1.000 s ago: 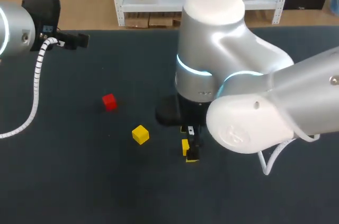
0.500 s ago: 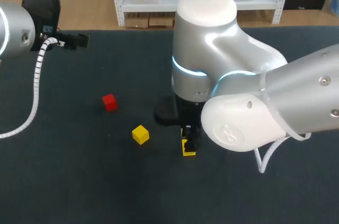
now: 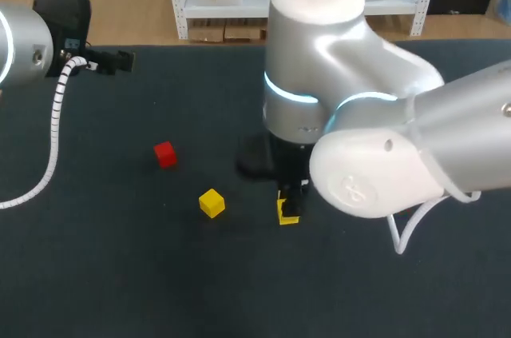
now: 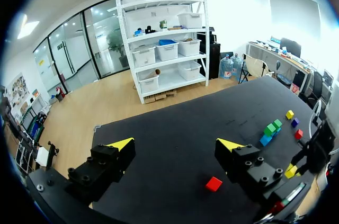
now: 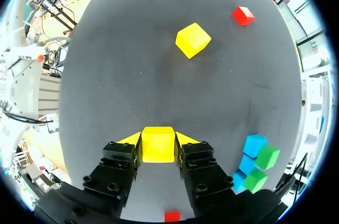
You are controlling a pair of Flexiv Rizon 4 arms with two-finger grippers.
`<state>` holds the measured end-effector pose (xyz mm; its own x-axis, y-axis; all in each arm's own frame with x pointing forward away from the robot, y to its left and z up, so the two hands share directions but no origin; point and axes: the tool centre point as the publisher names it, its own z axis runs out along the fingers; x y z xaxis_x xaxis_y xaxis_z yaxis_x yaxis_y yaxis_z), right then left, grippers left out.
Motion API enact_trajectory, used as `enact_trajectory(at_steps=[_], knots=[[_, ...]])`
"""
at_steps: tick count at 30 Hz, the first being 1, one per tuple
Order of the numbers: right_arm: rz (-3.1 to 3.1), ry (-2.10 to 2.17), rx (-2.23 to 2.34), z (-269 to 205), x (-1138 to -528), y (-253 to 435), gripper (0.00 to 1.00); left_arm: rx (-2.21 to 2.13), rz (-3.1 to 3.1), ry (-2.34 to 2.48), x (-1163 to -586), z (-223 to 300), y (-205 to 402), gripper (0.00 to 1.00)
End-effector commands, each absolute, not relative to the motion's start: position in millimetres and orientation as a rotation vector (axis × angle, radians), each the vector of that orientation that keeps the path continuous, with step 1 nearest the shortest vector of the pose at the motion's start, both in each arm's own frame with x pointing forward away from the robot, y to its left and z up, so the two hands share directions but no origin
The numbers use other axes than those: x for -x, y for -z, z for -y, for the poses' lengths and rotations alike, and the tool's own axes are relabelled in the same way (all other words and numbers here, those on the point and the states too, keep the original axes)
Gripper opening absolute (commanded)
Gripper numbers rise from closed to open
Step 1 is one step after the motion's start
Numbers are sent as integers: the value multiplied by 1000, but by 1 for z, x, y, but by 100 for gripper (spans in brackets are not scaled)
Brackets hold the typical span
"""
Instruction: Place the blue cubes, place green cubes on the blue cubes, place the yellow cubes on the green cubes, then place the red cubes on the yellow cubes, and place purple cube on the red cubes.
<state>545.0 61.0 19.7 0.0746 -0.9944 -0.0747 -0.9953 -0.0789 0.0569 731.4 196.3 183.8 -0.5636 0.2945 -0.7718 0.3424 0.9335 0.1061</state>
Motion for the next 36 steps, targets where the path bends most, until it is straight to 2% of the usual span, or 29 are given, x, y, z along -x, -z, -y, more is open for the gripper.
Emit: enact_trajectory(at_steps=[1, 15, 36], knots=[[-2134, -146, 2271, -52, -547, -45, 0, -454, -2204, 76, -733, -197, -184, 100], [-2160, -16, 2097, -24, -620, -101, 0, -454, -2204, 76, -733, -197, -184, 100], [-2270, 73, 2065, -19, -679, -77, 0, -454, -2204, 76, -733, -197, -184, 100]])
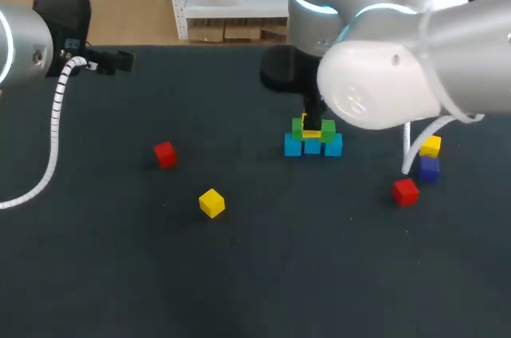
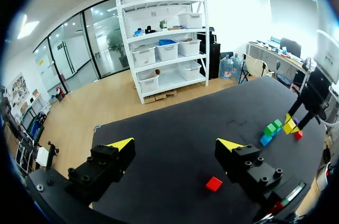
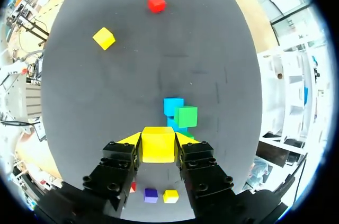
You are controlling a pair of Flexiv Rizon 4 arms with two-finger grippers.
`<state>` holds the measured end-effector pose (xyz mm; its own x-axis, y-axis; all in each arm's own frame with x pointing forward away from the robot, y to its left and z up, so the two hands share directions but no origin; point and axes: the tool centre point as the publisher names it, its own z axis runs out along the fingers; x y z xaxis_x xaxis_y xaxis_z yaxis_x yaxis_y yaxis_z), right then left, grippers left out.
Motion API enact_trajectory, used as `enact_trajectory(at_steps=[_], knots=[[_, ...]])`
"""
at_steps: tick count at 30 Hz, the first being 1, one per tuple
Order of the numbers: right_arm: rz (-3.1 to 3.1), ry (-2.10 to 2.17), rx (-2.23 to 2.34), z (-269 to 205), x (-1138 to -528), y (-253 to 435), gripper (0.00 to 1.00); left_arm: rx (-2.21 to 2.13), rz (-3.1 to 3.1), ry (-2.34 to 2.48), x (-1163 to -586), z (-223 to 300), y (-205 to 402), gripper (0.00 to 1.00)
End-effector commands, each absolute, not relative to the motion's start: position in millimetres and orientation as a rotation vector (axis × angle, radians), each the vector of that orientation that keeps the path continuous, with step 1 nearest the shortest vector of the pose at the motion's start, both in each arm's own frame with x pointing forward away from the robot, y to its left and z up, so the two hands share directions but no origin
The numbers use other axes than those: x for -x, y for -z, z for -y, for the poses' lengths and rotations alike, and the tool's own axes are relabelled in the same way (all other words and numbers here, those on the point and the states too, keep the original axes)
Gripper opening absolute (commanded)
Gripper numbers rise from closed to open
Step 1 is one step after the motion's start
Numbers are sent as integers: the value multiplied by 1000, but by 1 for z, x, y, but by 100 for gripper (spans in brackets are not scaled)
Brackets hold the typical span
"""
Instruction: Place the blue cubes, place green cubes on the blue cubes, place the yellow cubes on the green cubes, then place the red cubes on the yellow cubes, and place purple cube on the red cubes.
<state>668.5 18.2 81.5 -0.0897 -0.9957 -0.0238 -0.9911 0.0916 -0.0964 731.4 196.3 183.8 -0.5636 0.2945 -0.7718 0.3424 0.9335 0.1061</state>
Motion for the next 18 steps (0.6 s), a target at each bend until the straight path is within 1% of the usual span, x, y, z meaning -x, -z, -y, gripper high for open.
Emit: enact_trajectory(at_steps=[1, 18], knots=[[-2276, 71, 2058, -18, -681, -76, 0, -454, -2204, 76, -733, -197, -184, 100], [-2242, 11, 2042, -5, -694, -69, 0, -454, -2204, 76, -733, -197, -184, 100]])
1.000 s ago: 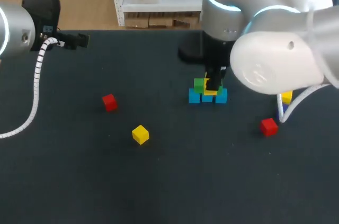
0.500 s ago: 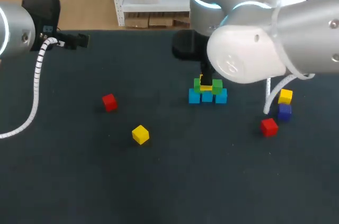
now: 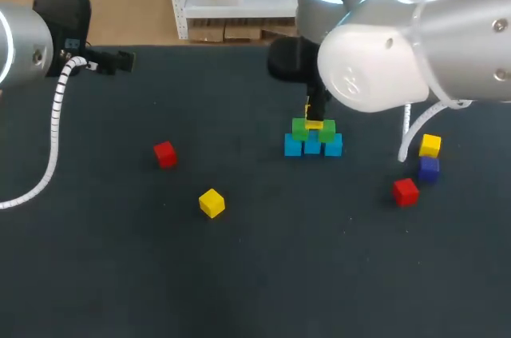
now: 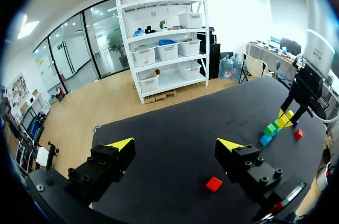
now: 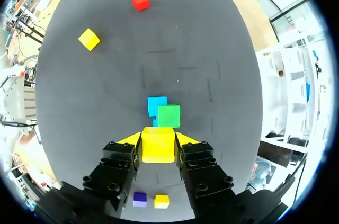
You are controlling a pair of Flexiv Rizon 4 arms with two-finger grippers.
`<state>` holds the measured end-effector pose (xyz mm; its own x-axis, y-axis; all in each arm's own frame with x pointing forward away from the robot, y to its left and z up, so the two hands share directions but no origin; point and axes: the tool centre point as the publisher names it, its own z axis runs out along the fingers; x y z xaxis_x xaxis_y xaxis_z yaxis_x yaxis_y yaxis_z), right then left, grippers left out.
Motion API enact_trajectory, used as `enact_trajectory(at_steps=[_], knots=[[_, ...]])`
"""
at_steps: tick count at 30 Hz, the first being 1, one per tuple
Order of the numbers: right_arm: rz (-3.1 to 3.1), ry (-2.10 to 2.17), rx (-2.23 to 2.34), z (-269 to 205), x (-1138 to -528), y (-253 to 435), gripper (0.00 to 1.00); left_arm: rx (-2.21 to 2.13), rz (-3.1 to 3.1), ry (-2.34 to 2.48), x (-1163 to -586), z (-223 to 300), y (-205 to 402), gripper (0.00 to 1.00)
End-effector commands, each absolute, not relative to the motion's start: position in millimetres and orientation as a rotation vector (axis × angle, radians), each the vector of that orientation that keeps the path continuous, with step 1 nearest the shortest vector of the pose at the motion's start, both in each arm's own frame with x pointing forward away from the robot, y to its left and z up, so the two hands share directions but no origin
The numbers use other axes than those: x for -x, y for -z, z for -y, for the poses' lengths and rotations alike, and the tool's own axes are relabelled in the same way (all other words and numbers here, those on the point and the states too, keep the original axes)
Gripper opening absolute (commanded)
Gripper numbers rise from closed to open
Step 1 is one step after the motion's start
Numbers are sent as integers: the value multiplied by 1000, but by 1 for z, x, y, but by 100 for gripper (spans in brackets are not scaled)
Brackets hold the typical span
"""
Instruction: Place the blue cubes, place green cubes on the blue cubes, place the yellow cubes on the green cubes, then place the red cubes on the yellow cubes, and place purple cube on the red cubes.
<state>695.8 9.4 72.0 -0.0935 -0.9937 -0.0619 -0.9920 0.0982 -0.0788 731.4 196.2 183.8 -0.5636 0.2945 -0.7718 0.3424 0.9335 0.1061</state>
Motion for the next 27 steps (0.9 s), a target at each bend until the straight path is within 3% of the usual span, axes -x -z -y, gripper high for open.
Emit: enact_trajectory(at_steps=[1, 27], knots=[[-2241, 3, 2042, -5, -694, -68, 0, -454, -2204, 76, -733, -197, -184, 100], [-2211, -29, 2083, -7, -705, -58, 0, -454, -2204, 76, -733, -197, -184, 100]])
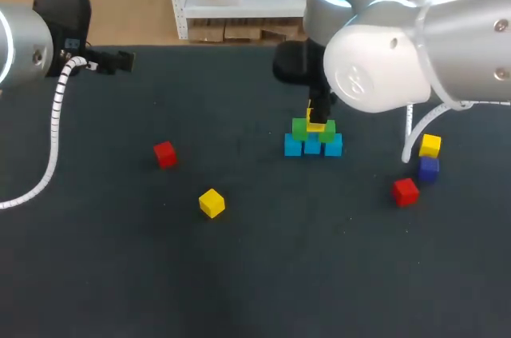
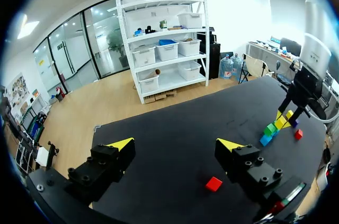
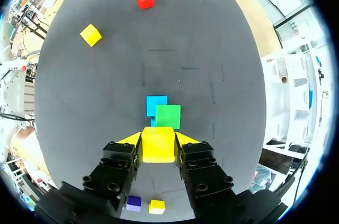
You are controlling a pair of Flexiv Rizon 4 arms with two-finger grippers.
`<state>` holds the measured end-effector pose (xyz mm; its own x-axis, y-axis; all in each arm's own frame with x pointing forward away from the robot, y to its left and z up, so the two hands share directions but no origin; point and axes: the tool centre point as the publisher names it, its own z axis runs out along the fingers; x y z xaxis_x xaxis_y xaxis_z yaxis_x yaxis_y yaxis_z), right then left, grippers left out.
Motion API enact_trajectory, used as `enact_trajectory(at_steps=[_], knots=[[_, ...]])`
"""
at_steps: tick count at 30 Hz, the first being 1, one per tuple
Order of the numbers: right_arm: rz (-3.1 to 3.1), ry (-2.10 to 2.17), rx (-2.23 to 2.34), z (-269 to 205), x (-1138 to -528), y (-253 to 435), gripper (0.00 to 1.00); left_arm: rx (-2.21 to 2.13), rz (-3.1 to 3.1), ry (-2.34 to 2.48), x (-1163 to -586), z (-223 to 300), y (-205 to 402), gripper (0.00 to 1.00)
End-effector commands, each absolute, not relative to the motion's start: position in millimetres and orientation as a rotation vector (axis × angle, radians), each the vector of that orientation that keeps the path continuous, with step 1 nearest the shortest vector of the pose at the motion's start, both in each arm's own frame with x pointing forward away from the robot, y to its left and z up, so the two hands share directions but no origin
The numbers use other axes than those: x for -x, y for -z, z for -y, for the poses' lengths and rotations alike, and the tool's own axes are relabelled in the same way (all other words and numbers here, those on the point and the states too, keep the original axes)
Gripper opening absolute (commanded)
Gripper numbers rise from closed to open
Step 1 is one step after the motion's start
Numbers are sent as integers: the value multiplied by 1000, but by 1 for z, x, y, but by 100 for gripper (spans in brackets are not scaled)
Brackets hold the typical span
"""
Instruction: Place the blue cubes, place green cubes on the blue cubes, place the yellow cubes on the green cubes, then place the red cubes on the yellow cubes, and place purple cube on the red cubes.
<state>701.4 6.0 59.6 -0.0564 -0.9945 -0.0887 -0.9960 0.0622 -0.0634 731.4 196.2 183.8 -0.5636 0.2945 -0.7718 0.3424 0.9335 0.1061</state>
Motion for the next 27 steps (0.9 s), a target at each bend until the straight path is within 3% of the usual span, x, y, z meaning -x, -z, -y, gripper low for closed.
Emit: enact_trajectory(at_steps=[1, 27], knots=[[-2212, -29, 2083, -7, -706, -58, 0, -454, -2204, 76, -733, -197, -184, 100], [-2220, -13, 2092, -7, -711, -52, 11, -454, -2204, 76, -733, -197, -184, 100]])
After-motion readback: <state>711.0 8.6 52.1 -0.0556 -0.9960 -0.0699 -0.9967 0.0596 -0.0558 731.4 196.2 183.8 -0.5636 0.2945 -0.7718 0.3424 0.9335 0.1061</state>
